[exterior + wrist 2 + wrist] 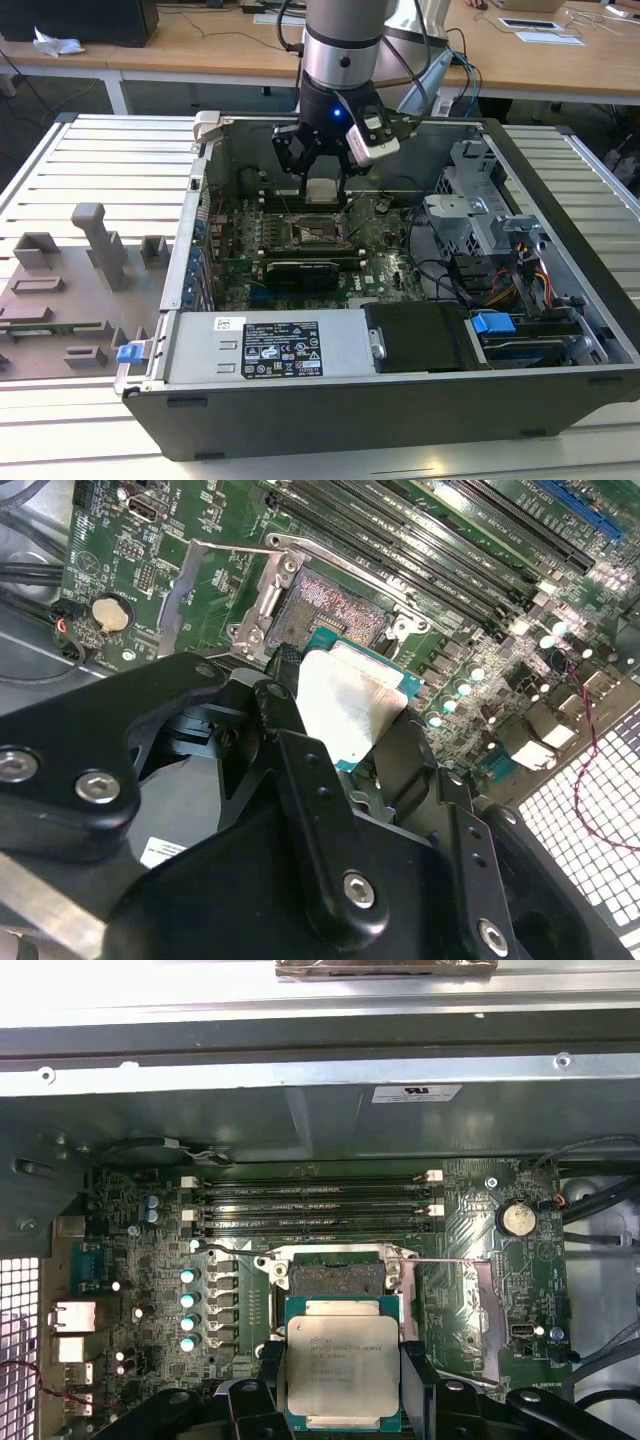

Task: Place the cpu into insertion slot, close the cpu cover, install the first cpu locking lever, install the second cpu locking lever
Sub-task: 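Place the cpu into insertion slot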

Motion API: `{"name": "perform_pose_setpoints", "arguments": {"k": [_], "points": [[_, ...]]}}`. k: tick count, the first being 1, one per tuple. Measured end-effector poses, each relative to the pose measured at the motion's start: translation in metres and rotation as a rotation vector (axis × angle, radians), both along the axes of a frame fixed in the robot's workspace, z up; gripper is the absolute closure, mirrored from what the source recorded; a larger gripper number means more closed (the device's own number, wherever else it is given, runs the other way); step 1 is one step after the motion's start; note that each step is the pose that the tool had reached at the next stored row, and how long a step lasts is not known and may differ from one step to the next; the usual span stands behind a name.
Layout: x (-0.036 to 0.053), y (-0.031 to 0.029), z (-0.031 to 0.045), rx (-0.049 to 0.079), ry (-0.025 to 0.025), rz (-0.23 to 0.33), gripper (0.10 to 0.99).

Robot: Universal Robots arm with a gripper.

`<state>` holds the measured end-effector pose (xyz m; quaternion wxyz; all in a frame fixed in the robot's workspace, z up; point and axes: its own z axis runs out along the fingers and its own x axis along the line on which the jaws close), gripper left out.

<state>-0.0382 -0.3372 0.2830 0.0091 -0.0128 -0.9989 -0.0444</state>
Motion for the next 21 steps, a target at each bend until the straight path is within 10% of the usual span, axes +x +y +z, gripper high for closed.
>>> {"name": "perform_pose_setpoints", "arguments": {"k": [13,15,18,21], "points": [[0.0000,0.0000,-0.0139,-0.002,-0.0001,0.000,0.545],[0.0003,0.0008,-0.0149,-0.014,0.0000,0.000,0.545],[0.0039,0.0087,-0.0169,-0.066,0.0000,0.000,0.545],[0.0065,0.0130,-0.0179,-0.074,0.0000,0.001,0.545]]}}
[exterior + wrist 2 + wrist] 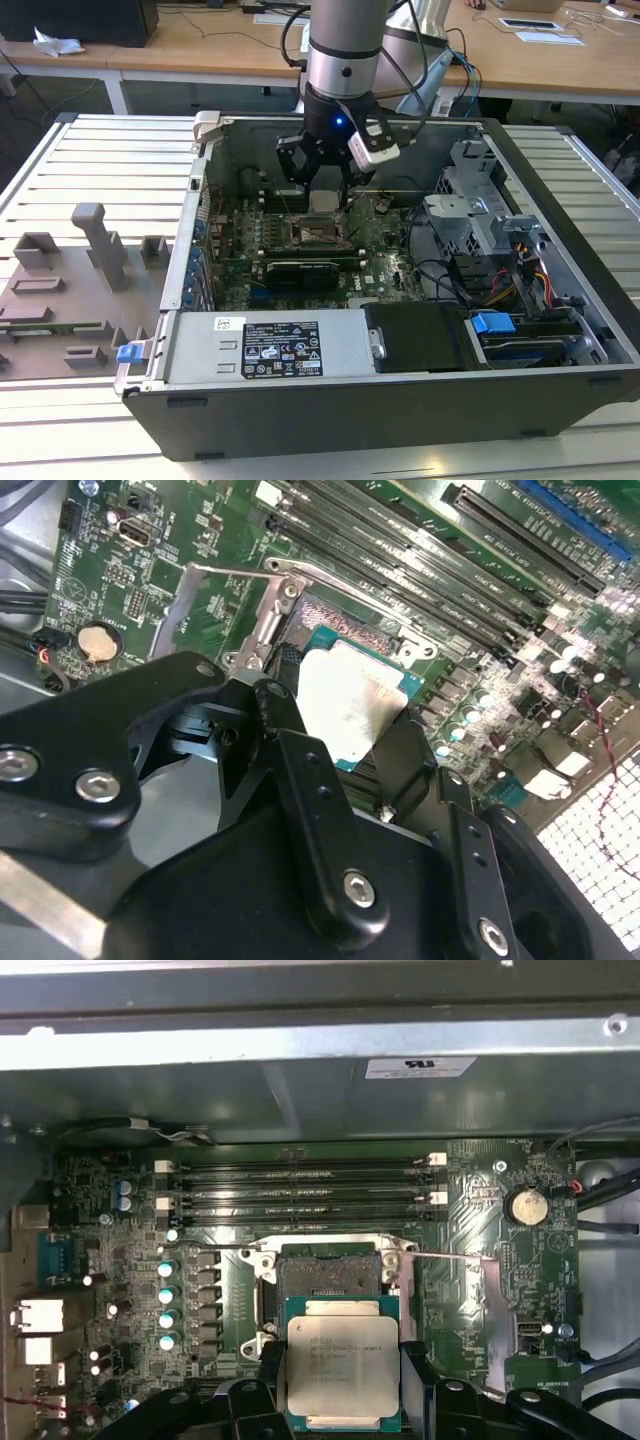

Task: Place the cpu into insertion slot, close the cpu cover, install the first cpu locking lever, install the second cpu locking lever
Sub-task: 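Place the cpu into insertion slot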

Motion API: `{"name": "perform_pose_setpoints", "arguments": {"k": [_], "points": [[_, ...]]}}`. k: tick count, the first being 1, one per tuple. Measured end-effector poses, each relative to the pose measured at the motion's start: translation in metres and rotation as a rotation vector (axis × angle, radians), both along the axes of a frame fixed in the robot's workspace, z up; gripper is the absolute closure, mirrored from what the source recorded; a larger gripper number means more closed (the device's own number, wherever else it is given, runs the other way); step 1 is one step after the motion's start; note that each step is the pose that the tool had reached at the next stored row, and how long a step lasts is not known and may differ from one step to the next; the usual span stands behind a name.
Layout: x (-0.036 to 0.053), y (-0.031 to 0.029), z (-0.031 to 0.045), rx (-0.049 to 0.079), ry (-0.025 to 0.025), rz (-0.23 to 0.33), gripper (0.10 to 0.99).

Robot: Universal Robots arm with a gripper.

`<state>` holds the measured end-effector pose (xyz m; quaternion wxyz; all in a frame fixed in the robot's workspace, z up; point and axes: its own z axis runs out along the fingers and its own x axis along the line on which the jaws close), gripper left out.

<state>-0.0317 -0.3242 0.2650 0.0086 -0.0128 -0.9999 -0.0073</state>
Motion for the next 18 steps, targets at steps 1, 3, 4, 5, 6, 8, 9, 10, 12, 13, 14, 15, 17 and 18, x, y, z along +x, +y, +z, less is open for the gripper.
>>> {"name": "perform_pose_setpoints", "arguments": {"k": [1,3,4,5,6,8,9,10,12,13,14,15,17,18], "points": [[0.0003,0.0003,-0.0001,0.000,0.0000,0.000,0.545],[0.0003,0.0003,-0.0001,0.000,0.0000,0.000,0.545],[0.0003,0.0003,0.0000,0.000,0.0000,0.000,0.545],[0.0004,0.0003,-0.0001,0.000,0.0000,0.000,0.545],[0.0004,0.0004,-0.0001,0.000,0.0000,-0.001,0.545],[0.0004,0.0004,-0.0002,0.000,0.0000,-0.041,0.545],[0.0004,0.0004,-0.0002,0.000,0.0000,-0.065,0.545],[0.0004,0.0004,-0.0002,0.000,0.0000,-0.080,0.545],[0.0004,0.0004,-0.0003,0.000,0.0000,-0.122,0.545],[0.0004,0.0004,-0.0003,0.000,0.0000,-0.157,0.545],[0.0004,0.0004,-0.0003,0.000,0.0000,-0.175,0.545],[0.0004,0.0004,-0.0004,0.000,0.0000,-0.189,0.545],[0.0004,0.0004,-0.0004,0.000,0.0000,-0.221,0.545],[0.0004,0.0004,-0.0004,0.000,0.0001,-0.235,0.545]]}}
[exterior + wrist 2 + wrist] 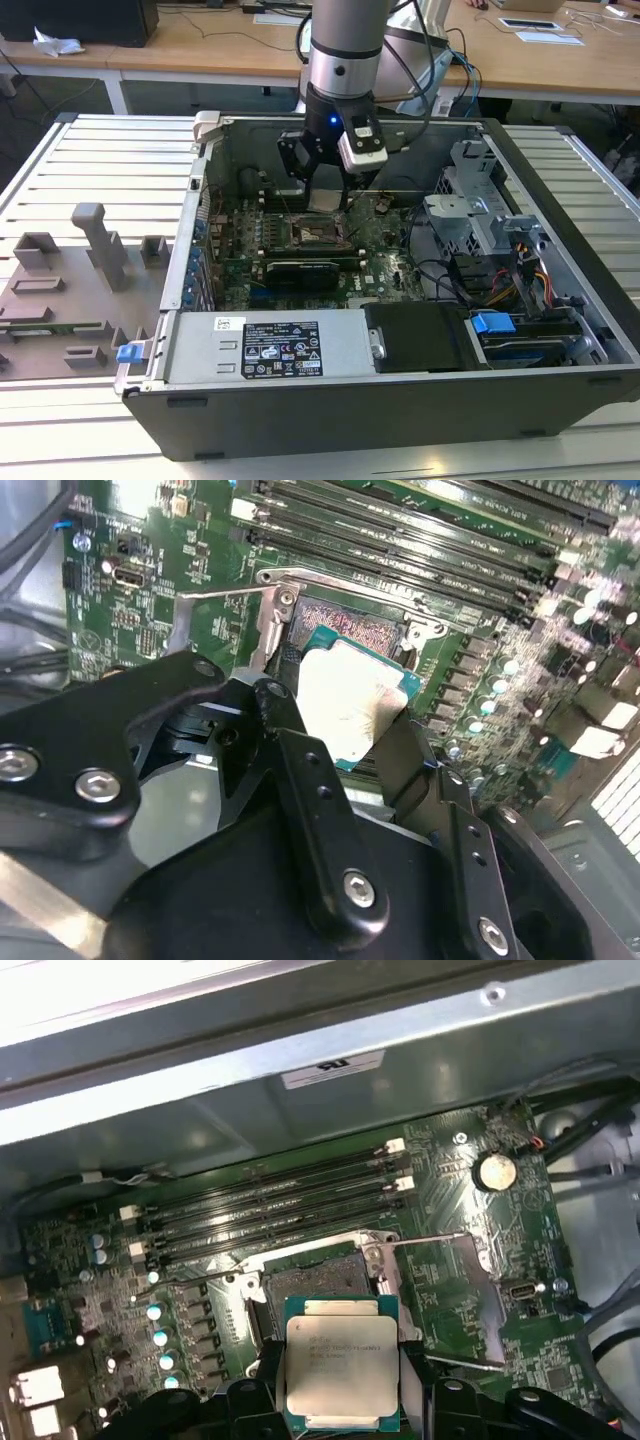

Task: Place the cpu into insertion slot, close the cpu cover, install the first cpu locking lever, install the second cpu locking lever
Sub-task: 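Place the cpu into insertion slot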

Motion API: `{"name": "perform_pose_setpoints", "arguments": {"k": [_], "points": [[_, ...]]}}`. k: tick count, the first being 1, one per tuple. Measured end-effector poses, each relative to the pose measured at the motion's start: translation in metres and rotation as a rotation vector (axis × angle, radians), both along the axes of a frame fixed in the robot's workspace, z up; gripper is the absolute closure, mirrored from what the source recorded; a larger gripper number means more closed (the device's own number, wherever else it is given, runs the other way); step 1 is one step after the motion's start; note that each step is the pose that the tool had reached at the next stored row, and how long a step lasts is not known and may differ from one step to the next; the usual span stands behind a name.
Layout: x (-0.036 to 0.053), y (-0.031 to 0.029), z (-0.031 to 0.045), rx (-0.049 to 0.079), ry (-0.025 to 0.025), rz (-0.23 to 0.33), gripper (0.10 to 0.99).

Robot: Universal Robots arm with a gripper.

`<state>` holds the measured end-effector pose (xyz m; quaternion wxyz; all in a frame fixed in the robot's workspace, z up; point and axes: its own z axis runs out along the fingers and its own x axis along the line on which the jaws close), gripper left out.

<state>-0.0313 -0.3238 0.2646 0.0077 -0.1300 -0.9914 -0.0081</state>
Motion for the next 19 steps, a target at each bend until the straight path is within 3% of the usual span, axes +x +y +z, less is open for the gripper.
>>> {"name": "perform_pose_setpoints", "arguments": {"k": [3,19], "points": [[0.0000,0.0000,-0.0003,0.000,0.0000,-0.067,0.545],[0.0000,0.0000,-0.0022,0.000,0.0000,-0.283,0.545]]}}
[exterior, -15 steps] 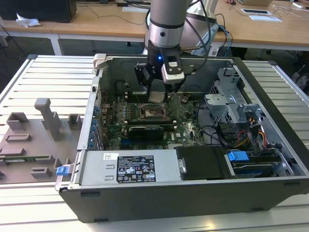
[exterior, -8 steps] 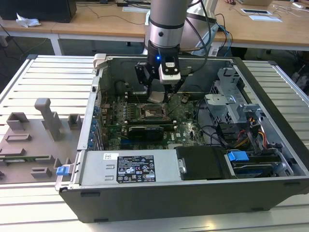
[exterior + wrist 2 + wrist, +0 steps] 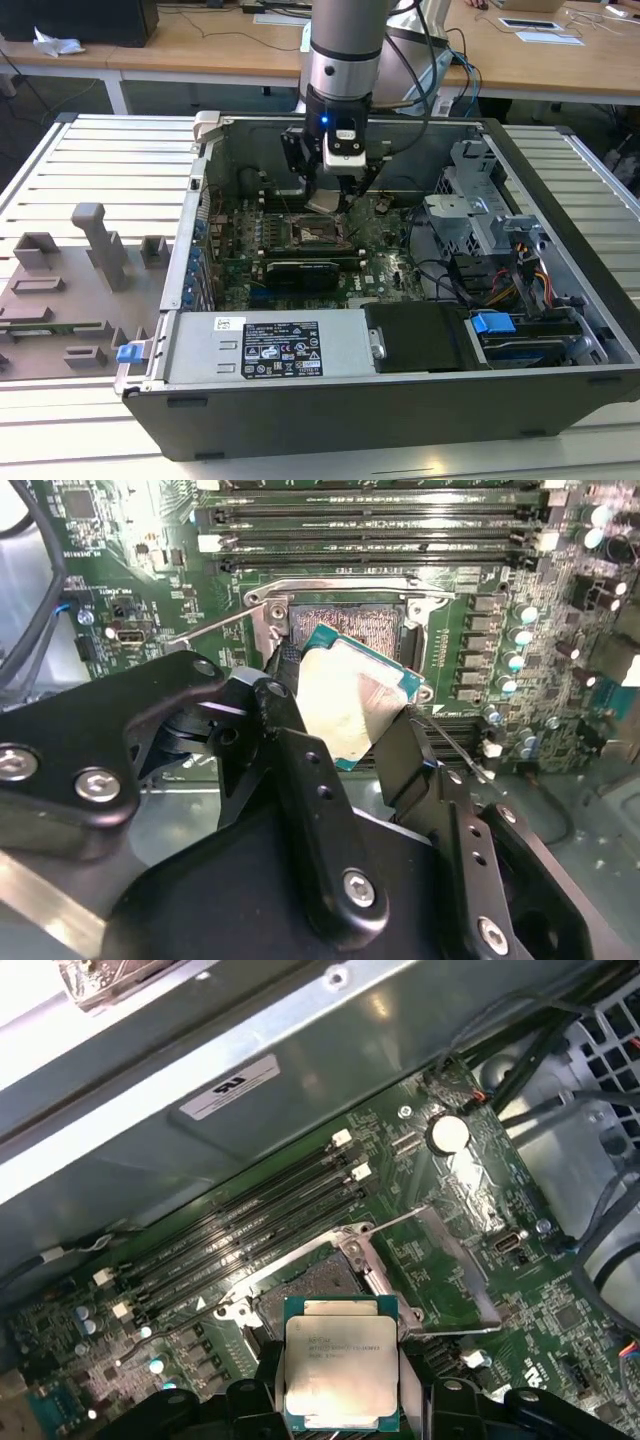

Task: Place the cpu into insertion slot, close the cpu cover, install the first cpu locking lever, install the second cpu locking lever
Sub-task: 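Place the cpu into insertion slot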

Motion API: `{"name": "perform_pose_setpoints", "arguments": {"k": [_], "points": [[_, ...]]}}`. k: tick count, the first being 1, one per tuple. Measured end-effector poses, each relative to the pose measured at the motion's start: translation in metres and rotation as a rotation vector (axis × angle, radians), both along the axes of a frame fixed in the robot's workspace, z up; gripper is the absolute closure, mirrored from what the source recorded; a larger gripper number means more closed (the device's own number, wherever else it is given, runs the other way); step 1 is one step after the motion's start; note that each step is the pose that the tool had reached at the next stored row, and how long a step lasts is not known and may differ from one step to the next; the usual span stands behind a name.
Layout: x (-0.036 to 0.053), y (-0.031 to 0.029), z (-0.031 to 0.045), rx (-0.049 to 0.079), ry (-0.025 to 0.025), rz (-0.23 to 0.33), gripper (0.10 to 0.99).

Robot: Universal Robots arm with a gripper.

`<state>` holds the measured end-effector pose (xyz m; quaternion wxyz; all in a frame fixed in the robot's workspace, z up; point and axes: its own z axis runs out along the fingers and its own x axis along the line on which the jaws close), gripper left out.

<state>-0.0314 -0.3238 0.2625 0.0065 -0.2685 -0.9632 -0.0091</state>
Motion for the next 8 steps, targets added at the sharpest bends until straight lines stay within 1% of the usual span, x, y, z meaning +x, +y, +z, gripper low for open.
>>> {"name": "perform_pose_setpoints", "arguments": {"k": [2,5,8], "points": [[0.0000,0.0000,-0.0001,0.000,0.0000,-0.019,0.545],[0.0000,0.0000,-0.0005,0.000,-0.0001,-0.069,0.545],[0.0000,0.0000,-0.0007,0.000,0.0000,-0.103,0.545]]}}
